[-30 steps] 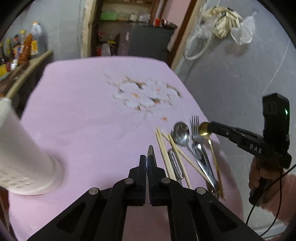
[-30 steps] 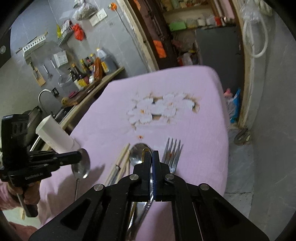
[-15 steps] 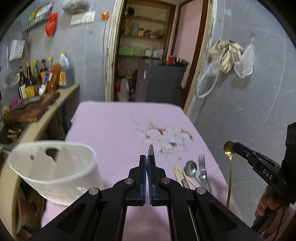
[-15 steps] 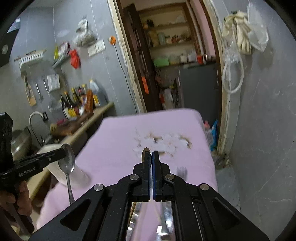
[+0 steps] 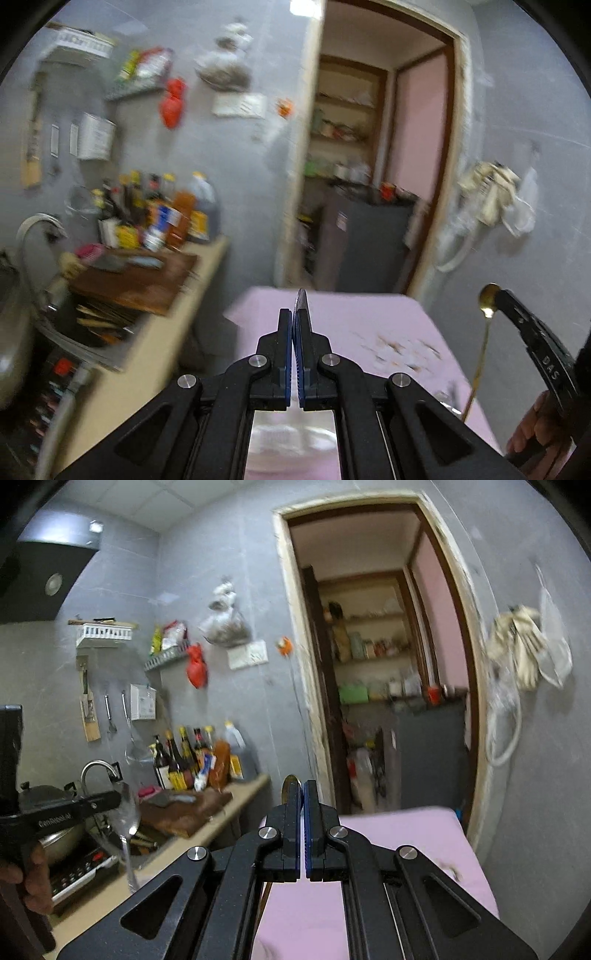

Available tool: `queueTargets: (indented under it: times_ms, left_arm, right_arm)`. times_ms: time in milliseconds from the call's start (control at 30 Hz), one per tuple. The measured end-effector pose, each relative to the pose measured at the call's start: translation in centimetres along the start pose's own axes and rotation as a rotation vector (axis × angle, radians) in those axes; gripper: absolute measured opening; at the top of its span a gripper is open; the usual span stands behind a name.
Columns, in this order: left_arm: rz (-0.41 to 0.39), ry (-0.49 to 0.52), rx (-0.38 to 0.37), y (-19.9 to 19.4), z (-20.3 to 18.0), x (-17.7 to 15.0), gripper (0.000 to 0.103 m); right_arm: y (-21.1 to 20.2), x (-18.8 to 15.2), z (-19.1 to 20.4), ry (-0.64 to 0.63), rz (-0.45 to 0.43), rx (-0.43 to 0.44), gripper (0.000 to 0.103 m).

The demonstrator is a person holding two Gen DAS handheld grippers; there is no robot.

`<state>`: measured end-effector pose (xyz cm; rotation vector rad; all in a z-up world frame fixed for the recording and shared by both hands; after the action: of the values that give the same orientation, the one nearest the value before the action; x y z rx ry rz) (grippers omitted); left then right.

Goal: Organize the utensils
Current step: 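Carry both spoons up and over the white caddy with both tools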

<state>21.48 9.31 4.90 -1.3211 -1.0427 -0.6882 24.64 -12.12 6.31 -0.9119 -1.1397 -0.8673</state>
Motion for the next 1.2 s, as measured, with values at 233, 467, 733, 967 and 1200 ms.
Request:
queueTargets:
  times_ms: [233,467,733,967,1200]
  left_arm:
    - [-0.075,0.037,0.18,2.1,5.7,1.1,0.002]
    - [-0.138,0.104,0.222,4.3,5.7,-1.1,0.002]
    - [-0.112,0.141,0.241,6.1,4.2,-5.3,0.002]
    - [-0.097,0.14,0.197,6.5,4.1,-7.0,0.003]
    - [-0.026,0.083,0.109,6.7,4.6,-7.9,0.005]
  right_arm:
    - [4.3,-0.8,6.4,-0.08,-0.014,0.013,0.002]
    - [6.0,-4.5,7.0,-0.081,0.003,-0.004,0.002]
    - [7.7,-8.3,5.7,-0.031,0.039,-0.047,0.002]
    - [7.6,-10.1,5.3,-0.023,0.072,-0.025,0.002]
    - [7.3,-11.2,5.3,-0.01,0.098,-0.005,0.002]
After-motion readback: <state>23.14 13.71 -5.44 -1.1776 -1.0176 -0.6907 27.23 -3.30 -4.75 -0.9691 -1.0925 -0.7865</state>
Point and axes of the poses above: each gripper's, at about its wrist camera, not at the fingertips, and y roughly the way its jaws point, z to its left, x to its top, the point moved 4 cm from there along y, roughly the way its jaws point, and after that the axes turned 3 degrees about x, right-handed, at the moved point
